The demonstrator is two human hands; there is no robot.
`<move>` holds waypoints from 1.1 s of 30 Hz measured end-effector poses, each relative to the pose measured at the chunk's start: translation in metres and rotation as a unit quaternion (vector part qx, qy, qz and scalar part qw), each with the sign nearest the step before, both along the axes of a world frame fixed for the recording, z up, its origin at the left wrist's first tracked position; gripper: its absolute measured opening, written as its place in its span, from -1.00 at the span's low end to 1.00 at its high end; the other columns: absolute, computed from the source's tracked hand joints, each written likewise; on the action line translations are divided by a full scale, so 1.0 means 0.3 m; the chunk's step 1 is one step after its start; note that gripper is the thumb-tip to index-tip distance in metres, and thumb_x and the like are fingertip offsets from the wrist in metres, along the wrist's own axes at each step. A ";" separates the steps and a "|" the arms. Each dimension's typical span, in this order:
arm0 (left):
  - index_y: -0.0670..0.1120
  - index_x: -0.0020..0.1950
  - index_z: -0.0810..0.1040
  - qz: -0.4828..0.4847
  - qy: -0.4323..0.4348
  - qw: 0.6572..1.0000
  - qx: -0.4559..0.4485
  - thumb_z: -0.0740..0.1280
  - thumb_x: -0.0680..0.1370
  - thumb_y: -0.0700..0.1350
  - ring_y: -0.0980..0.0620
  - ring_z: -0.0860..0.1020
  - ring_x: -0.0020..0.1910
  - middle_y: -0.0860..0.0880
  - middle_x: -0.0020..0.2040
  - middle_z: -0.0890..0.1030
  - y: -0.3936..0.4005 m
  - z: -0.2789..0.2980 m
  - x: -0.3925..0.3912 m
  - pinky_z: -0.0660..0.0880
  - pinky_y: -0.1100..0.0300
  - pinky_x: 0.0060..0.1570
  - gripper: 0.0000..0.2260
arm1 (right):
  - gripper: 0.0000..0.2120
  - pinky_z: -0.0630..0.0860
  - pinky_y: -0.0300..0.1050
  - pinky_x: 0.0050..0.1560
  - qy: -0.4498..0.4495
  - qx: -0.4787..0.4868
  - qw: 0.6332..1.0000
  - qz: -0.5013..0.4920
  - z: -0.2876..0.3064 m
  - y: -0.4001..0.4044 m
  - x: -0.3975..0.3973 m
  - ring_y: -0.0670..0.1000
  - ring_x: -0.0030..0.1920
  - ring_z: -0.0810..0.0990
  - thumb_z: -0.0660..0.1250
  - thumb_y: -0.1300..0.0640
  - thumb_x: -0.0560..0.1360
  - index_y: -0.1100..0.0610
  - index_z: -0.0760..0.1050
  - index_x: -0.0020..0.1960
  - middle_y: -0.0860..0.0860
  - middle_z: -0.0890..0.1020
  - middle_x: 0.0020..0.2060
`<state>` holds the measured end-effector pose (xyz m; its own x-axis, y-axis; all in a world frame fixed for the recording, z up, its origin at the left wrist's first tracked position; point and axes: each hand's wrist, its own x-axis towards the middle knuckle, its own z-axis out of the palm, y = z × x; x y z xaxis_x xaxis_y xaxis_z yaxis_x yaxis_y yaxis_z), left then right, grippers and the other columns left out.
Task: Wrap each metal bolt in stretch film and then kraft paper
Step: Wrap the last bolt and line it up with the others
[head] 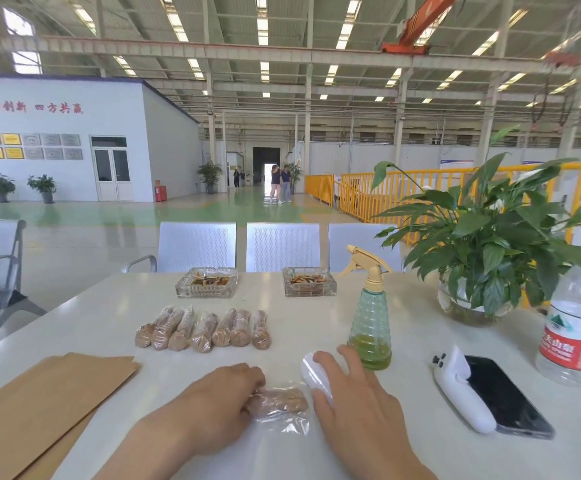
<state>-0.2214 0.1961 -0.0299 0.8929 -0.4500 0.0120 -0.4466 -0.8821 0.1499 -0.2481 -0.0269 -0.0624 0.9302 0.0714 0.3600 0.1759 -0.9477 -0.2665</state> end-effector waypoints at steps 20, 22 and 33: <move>-0.17 0.09 0.55 0.055 0.088 0.847 -0.521 0.37 0.64 -0.13 -0.02 0.38 -0.46 -0.03 -0.28 0.62 0.045 0.030 0.008 0.30 0.24 -0.44 -0.88 | -0.51 0.45 -0.01 -0.18 0.201 0.682 0.669 0.215 0.027 0.023 0.021 0.19 -0.06 0.57 0.52 0.10 0.20 0.19 0.68 0.12 0.24 0.66 -0.05; -0.09 0.07 0.54 0.075 0.048 0.875 -0.477 0.35 0.63 -0.17 0.09 0.44 -0.45 0.03 -0.32 0.62 0.038 0.001 0.038 0.35 0.24 -0.40 -0.96 | -0.48 0.54 0.12 -0.02 0.222 0.754 0.590 0.186 0.032 0.036 0.033 0.27 0.12 0.62 0.47 0.12 0.29 0.27 0.60 0.23 0.27 0.69 0.11; -0.20 -0.26 0.58 0.137 0.181 0.806 -0.547 0.18 0.72 -0.11 -0.07 0.52 -0.34 -0.29 -0.28 0.54 -0.033 -0.042 0.111 0.41 0.16 -0.28 -0.60 | -0.16 0.43 0.32 0.40 0.254 0.787 0.536 0.169 0.025 0.076 0.015 0.39 0.23 0.63 0.71 0.17 0.11 0.29 0.56 0.36 0.36 0.62 0.23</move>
